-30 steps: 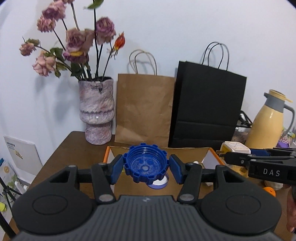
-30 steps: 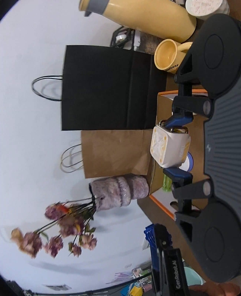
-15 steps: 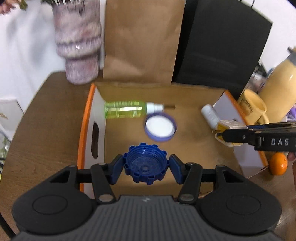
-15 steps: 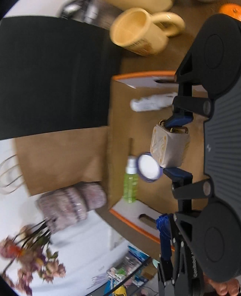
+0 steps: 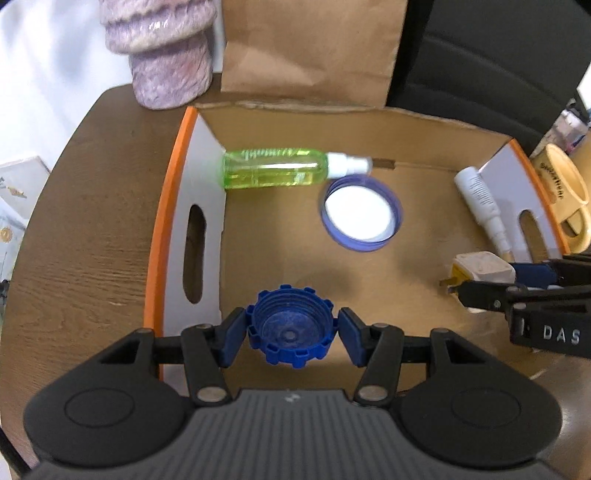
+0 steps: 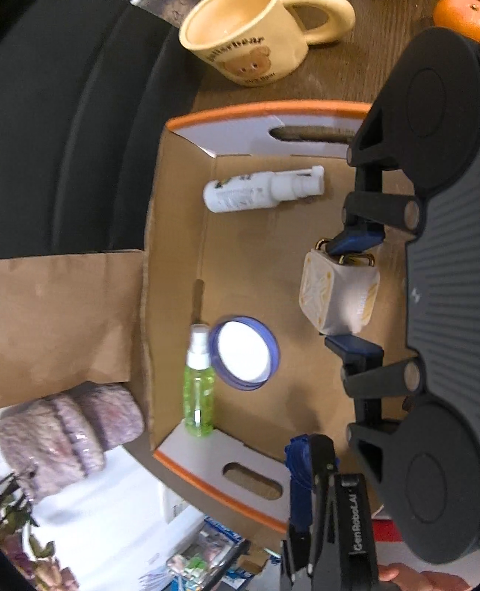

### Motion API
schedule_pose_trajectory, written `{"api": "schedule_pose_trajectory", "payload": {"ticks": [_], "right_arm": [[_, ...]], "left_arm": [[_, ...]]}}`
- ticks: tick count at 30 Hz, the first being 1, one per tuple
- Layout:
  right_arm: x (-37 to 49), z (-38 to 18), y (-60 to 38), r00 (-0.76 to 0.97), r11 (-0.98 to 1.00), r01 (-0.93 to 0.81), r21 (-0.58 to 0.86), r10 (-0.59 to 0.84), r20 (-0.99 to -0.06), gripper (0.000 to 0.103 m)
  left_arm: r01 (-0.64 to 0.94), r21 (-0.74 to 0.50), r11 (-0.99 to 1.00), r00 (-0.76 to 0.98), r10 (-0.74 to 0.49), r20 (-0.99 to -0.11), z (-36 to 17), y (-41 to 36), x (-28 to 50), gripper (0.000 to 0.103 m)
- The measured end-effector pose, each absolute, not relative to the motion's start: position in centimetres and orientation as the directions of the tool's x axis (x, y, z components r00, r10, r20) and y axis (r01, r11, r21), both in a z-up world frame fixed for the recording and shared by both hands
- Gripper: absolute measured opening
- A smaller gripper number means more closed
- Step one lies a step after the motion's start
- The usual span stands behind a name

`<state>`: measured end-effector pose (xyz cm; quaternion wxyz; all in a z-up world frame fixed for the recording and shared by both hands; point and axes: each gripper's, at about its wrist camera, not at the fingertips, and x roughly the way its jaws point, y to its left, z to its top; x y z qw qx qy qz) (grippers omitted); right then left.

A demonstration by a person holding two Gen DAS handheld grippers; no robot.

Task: Organize rigid objects
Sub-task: 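Release the plug adapter into the box with right tool while left tool releases the cap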

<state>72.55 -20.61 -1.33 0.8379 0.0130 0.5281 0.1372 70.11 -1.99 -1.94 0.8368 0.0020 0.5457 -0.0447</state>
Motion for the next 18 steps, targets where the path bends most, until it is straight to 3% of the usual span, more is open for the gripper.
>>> {"api": "schedule_pose_trajectory", "payload": {"ticks": [6, 9, 11, 13, 15, 18], "right_arm": [[72.5, -2.6, -20.0, 0.364, 0.959, -0.226, 0.173, 0.248, -0.898, 0.046], [72.4, -2.9, -19.7, 0.361, 0.962, -0.218, 0.162, 0.234, -0.903, 0.046], [72.3, -2.9, -19.6, 0.363, 0.963, -0.217, 0.162, 0.234, -0.902, 0.051], [72.1, -2.6, -19.3, 0.373, 0.963, -0.223, 0.155, 0.231, -0.899, 0.068], [71.8, -2.1, -19.0, 0.391, 0.962, -0.236, 0.139, 0.225, -0.892, 0.075], [71.0, -0.9, -19.0, 0.418, 0.962, -0.247, 0.115, 0.213, -0.883, 0.076]], "left_arm": [[0.08, 0.002, 0.997, 0.396, -0.03, -0.918, -2.3, -2.6, 70.3, 0.058], [0.073, -0.011, 0.997, 0.389, -0.039, -0.921, -2.3, -2.7, 70.4, 0.07], [0.057, -0.022, 0.998, 0.38, -0.043, -0.924, -2.4, -2.6, 70.5, 0.077], [0.052, -0.016, 0.999, 0.374, -0.034, -0.927, -2.4, -2.8, 70.5, 0.079], [0.051, -0.016, 0.999, 0.375, -0.034, -0.927, -2.2, -2.8, 70.4, 0.08], [0.047, -0.012, 0.999, 0.38, -0.029, -0.925, -1.4, -2.8, 69.8, 0.086]]}}
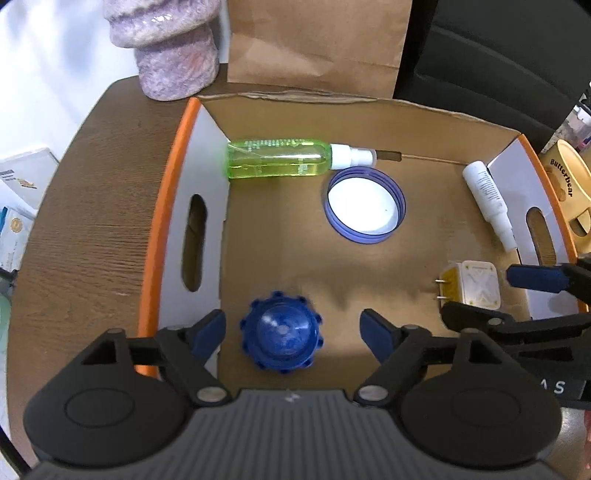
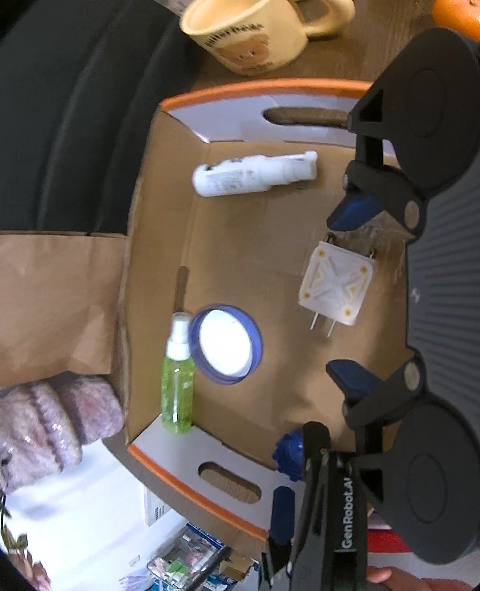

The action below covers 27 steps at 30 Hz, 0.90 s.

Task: Organize rigid objects
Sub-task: 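Release the plug adapter into the box with right tool while left tool releases the cap, then withdraw both tools from the box back above the table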

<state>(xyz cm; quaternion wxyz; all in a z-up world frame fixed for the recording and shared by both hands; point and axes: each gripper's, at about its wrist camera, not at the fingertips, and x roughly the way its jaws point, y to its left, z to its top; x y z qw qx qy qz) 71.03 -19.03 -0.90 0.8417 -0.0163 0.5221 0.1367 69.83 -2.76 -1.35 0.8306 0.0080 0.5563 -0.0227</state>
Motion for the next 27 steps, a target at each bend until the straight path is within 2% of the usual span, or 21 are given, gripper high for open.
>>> {"api": "schedule_pose_trajectory", "payload": {"ticks": [8, 18, 21, 24, 27], "right_arm": [[67.9, 3.5, -21.0, 0.472, 0.966, -0.225, 0.124, 0.219, -0.854, 0.077], [61.6, 10.3, -21.7, 0.589, 0.968, -0.221, 0.118, 0.229, -0.775, 0.081], [59.5, 11.1, -21.5, 0.635, 0.973, -0.214, 0.089, 0.208, -0.744, 0.085], [57.7, 11.1, -21.6, 0.687, 0.973, -0.215, 0.084, 0.212, -0.695, 0.085], [55.8, 10.4, -21.6, 0.737, 0.977, -0.203, 0.063, 0.195, -0.648, 0.085]], "left_arm": [[0.013, 0.001, 1.0, 0.432, -0.004, -0.902, 2.8, -2.1, 66.5, 0.09], [-0.03, 0.0, 1.0, 0.567, 0.017, -0.824, 10.0, -1.0, 59.9, 0.092], [-0.042, -0.014, 0.999, 0.657, 0.017, -0.754, 10.8, -0.6, 57.7, 0.095], [-0.051, 0.055, 0.997, 0.752, 0.074, -0.655, 10.4, -1.1, 55.2, 0.096], [-0.04, 0.082, 0.996, 0.817, 0.08, -0.571, 9.8, -1.5, 52.8, 0.096]]}}
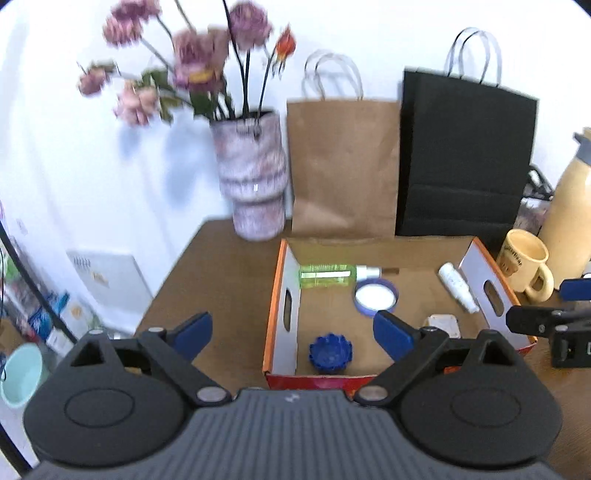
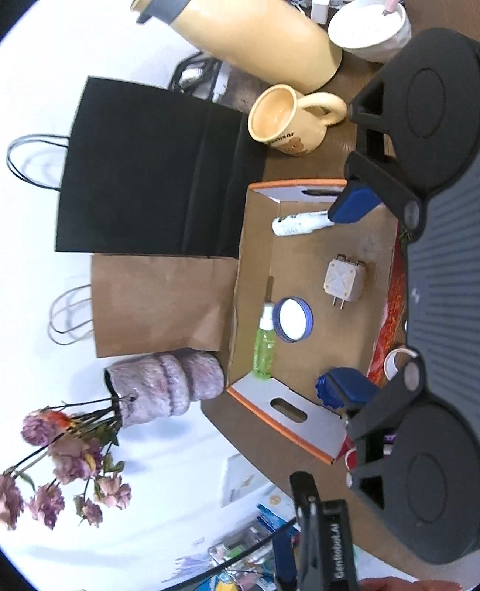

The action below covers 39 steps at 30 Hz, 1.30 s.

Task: Organize rigid objects
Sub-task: 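Withdraw both tools from the box back above the table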

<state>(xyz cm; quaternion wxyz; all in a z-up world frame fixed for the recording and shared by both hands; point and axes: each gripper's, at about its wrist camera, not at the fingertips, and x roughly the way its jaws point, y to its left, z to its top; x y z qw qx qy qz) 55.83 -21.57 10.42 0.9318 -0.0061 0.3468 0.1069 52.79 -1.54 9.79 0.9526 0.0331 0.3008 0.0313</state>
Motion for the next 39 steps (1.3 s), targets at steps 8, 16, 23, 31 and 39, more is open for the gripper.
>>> {"api": "schedule_pose_trajectory", "payload": {"ticks": [8, 16, 23, 31, 39], "right_arm": [[48.9, 8.2, -21.0, 0.86, 0.978, -0.204, 0.035, 0.196, -0.472, 0.085], [40.2, 6.3, -20.7, 0.907, 0.976, -0.216, -0.004, 0.199, -0.371, 0.088], [32.1, 4.7, -21.7, 0.941, 0.979, -0.203, -0.018, 0.19, -0.281, 0.093], [22.5, 1.9, -22.6, 0.942, 0.973, -0.23, 0.0, 0.223, -0.251, 0.094], [14.1, 0.8, -22.1, 0.947, 0.975, -0.213, 0.062, 0.222, -0.234, 0.095]], "left_arm": [[-0.032, 0.022, 0.999, 0.946, 0.037, -0.322, 7.9, -1.5, 44.6, 0.096], [0.006, 0.094, 0.996, 0.971, 0.017, -0.237, 4.6, -2.4, 36.0, 0.099], [-0.019, 0.072, 0.997, 0.986, 0.031, -0.166, 2.9, -1.1, 28.1, 0.1], [-0.05, 0.034, 0.998, 0.995, 0.053, -0.09, 2.0, 0.1, 18.7, 0.103], [-0.036, 0.023, 0.999, 0.995, 0.038, -0.095, 1.2, -0.2, 10.7, 0.103]]}}
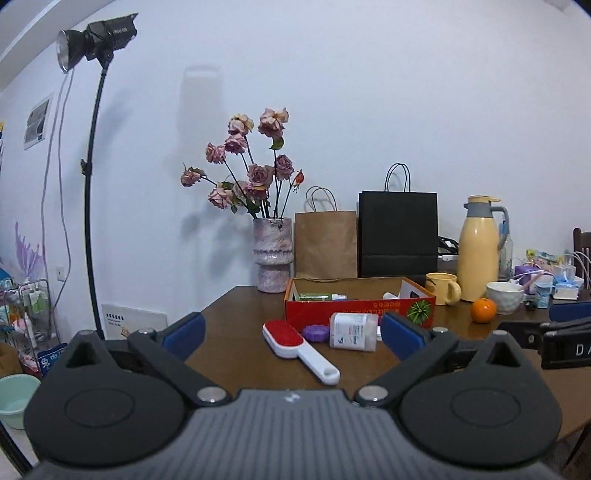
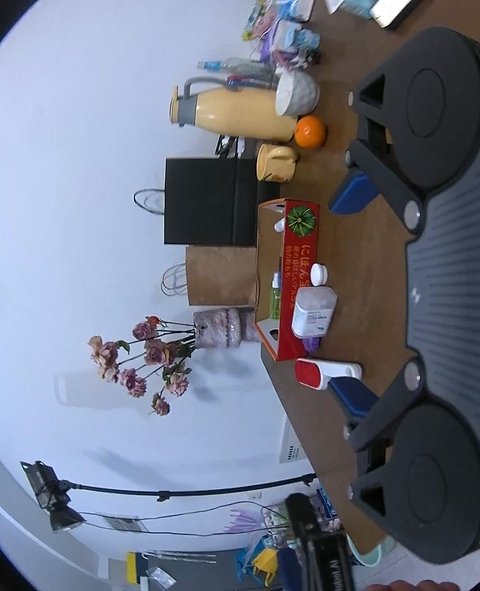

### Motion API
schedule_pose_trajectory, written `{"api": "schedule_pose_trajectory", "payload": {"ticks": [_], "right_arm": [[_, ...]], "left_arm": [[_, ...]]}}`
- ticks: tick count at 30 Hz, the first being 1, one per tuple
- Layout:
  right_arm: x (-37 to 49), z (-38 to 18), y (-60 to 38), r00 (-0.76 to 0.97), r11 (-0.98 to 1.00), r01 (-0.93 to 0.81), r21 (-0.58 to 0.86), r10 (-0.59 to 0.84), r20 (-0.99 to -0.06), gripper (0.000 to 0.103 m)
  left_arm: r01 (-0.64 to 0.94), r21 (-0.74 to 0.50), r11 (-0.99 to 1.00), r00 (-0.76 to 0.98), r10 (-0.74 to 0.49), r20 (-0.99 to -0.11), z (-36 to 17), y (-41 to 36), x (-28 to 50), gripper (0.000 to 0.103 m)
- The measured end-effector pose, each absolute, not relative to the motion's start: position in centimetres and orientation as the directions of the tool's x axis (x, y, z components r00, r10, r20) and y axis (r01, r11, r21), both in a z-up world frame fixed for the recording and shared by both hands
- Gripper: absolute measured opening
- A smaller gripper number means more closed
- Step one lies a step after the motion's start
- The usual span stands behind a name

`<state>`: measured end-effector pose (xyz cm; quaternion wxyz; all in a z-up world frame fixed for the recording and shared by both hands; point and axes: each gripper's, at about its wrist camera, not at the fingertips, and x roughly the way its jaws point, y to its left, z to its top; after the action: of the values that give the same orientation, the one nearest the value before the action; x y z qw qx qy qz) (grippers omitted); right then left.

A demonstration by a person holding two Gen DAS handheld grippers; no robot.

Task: Organize rigid objects
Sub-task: 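Withdraw both tools from the box back above the table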

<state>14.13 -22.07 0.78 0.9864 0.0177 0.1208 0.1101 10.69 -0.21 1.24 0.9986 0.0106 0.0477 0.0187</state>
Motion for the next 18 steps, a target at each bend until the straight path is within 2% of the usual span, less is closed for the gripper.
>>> {"api": "schedule_pose_trajectory", "payload": {"ticks": [2, 6, 8, 11, 18], "right_arm": [[11.9, 0.7, -21.9, 0.943, 0.971, -0.224, 0.081, 0.237, -0.232, 0.098], [7.2, 0.4, -21.2, 0.952, 0.974, -0.226, 0.014, 0.223, -0.211, 0.101], [6.2, 0.4, -21.2, 0.951, 0.972, -0.234, 0.014, 0.231, -0.206, 0.103], [5.2, -0.1, -20.8, 0.946, 0.97, -0.243, 0.012, 0.239, -0.221, 0.103], [5.3, -0.3, -20.6, 0.944, 0.969, -0.246, 0.012, 0.242, -0.223, 0.103]], "left_arm": [[-0.01, 0.034, 0.999, 0.996, 0.013, -0.086, 1.3, -0.4, 8.7, 0.103], [0.009, 0.066, 0.998, 0.996, -0.003, -0.093, 1.6, -1.1, 6.8, 0.103], [0.0, 0.042, 0.999, 0.994, 0.005, -0.11, 1.7, -1.0, 6.0, 0.103], [0.048, -0.01, 0.999, 0.985, -0.049, -0.163, 1.5, -0.6, 5.0, 0.103], [0.057, 0.009, 0.998, 0.983, -0.055, -0.175, 0.9, -1.2, 4.6, 0.103]]}}
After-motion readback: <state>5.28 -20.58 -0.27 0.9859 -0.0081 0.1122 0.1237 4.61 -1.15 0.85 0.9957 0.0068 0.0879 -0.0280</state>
